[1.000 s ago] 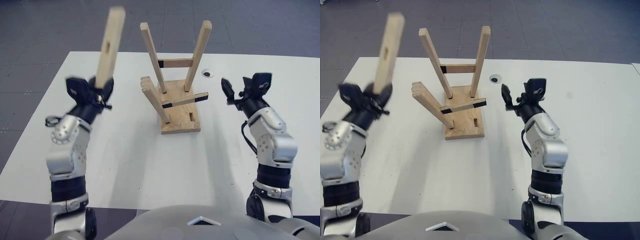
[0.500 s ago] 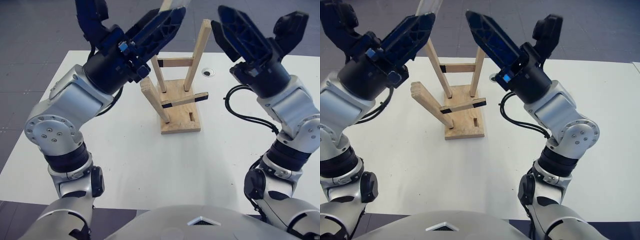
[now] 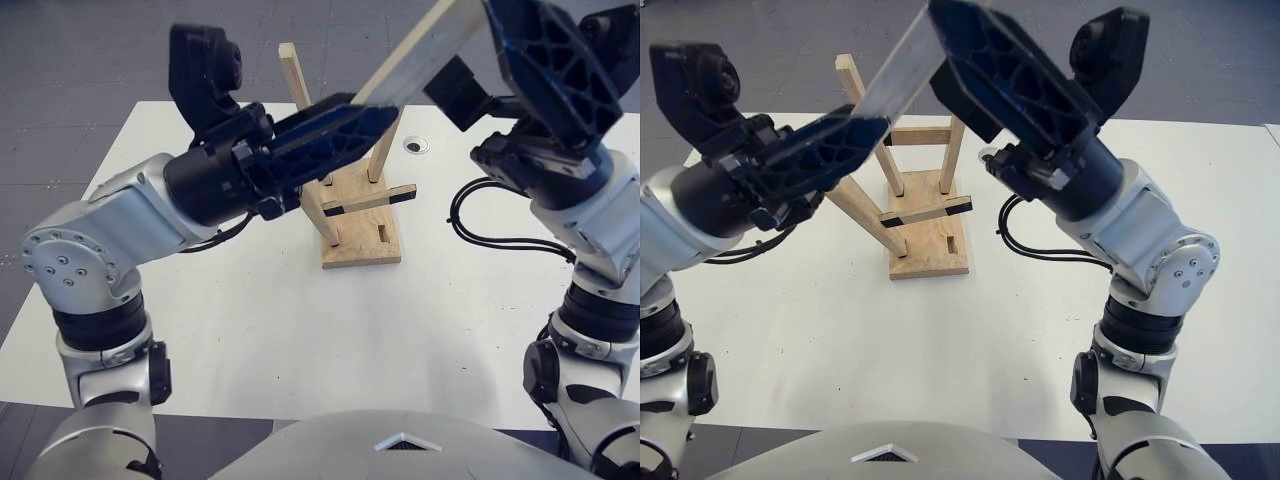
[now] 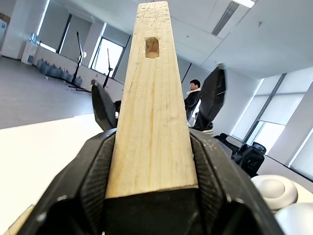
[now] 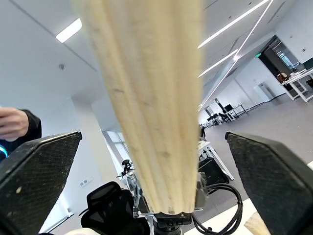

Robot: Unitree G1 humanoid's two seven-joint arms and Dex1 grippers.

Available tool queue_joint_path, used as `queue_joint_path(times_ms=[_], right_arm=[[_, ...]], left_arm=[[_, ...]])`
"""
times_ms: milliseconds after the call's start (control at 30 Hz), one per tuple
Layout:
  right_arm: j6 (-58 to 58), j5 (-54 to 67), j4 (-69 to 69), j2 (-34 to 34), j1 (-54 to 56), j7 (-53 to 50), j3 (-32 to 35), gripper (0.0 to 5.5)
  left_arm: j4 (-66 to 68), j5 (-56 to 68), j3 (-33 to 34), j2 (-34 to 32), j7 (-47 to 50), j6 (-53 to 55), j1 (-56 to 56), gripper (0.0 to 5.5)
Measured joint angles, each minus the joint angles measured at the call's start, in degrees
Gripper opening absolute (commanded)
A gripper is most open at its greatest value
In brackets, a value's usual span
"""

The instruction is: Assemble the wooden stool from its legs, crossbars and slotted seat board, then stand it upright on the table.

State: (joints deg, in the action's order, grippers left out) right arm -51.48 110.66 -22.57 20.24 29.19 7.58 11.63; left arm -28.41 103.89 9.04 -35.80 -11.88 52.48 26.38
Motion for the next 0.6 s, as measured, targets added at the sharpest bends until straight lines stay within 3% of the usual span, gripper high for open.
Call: queue_joint_path(times_ms=[167,467,600], right_arm=[[0.14,-0.07,-0.12,2.87,-0.08,2.28,-1.73,4.48],[0.59,-0.05,-0.1,5.99,-1.05,4.88,-3.44,2.65],[0.59,-0.35,-0.09,7.36,-1.16,5.36,-3.92,2.15]], left_arm=[[0.01,0.43,-0.32,-2.91,-1.84,0.73,-0.67,2.05],[0.09,0.42,-0.37,-5.89,-5.64,1.01,-1.48,2.05],[0.06,0.4,-0.43,-7.14,-7.0,1.07,-1.56,2.05]])
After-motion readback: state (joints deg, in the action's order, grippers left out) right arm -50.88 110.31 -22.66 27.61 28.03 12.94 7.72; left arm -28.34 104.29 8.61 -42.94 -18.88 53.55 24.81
